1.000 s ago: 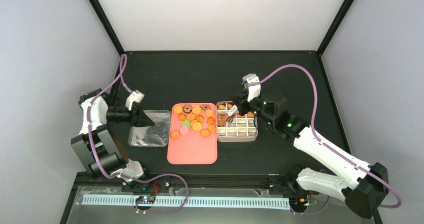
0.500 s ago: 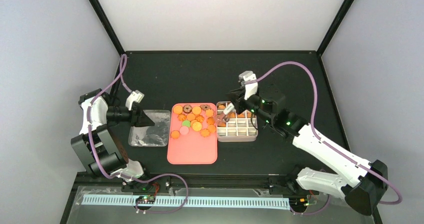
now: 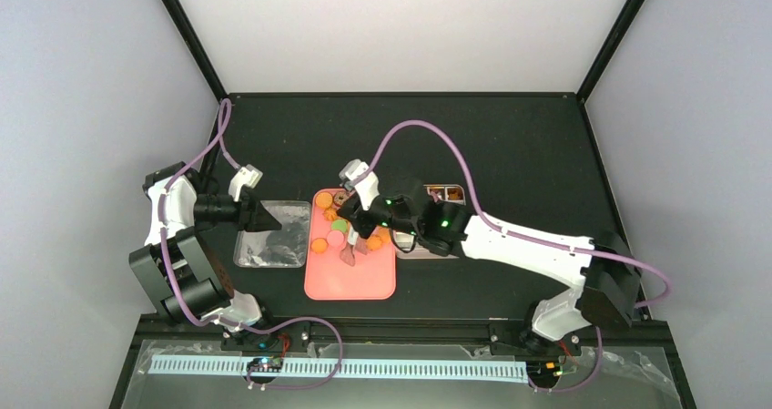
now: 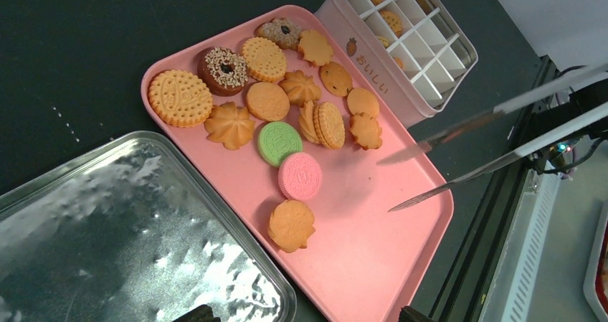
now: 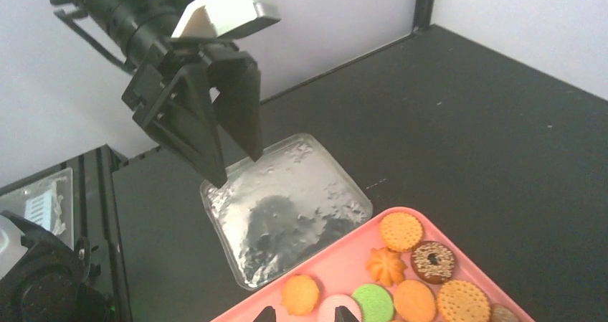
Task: Pack the cookies
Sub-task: Pick up the fake cookies from the plate.
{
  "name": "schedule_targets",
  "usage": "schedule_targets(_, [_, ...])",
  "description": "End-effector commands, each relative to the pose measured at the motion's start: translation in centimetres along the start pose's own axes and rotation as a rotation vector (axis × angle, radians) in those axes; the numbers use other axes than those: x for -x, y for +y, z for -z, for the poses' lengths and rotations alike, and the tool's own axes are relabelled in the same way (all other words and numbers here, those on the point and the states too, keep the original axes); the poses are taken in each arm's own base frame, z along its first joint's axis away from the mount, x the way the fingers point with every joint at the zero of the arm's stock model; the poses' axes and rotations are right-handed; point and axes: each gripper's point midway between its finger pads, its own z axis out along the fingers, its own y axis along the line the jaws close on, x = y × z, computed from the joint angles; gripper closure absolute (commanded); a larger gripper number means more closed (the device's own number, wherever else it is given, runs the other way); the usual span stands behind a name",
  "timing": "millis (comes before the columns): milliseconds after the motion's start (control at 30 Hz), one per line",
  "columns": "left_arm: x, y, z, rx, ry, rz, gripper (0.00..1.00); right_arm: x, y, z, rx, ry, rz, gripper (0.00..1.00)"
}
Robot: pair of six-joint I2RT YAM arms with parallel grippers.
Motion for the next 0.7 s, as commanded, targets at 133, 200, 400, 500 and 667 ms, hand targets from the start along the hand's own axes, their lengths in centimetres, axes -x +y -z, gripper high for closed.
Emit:
schedule_targets(133, [0.4,0.3,0.2,0.004,-0.021,-0.027,0.33,2.0,1.1,-1.7,0.0,-0.038,0.051,0.81])
schedule_targets(200, [0.3,0.3,0.2,0.004,-0.021,-0.026,0.33,2.4,0.7,-1.9,-0.027,-0.05,0.063,0.81])
schedule_targets(400, [0.3,0.4,0.1,0.005,-0.022,-0.025,0.33,3.7,-0.2,-2.5,-0.082,-0.113,0.073,0.8])
schedule_targets(500, [0.2,0.4,0.0,0.001,-0.021,-0.019,0.33,4.0,-0.1,-3.7,-0.081,-0.112,0.075,0.8])
schedule_targets(667, [-0.2,0.5,-0.2,0.003,-0.012,-0.016,0.33,3.9,0.2,-5.3,-0.066,-0.105,0.065,0.8])
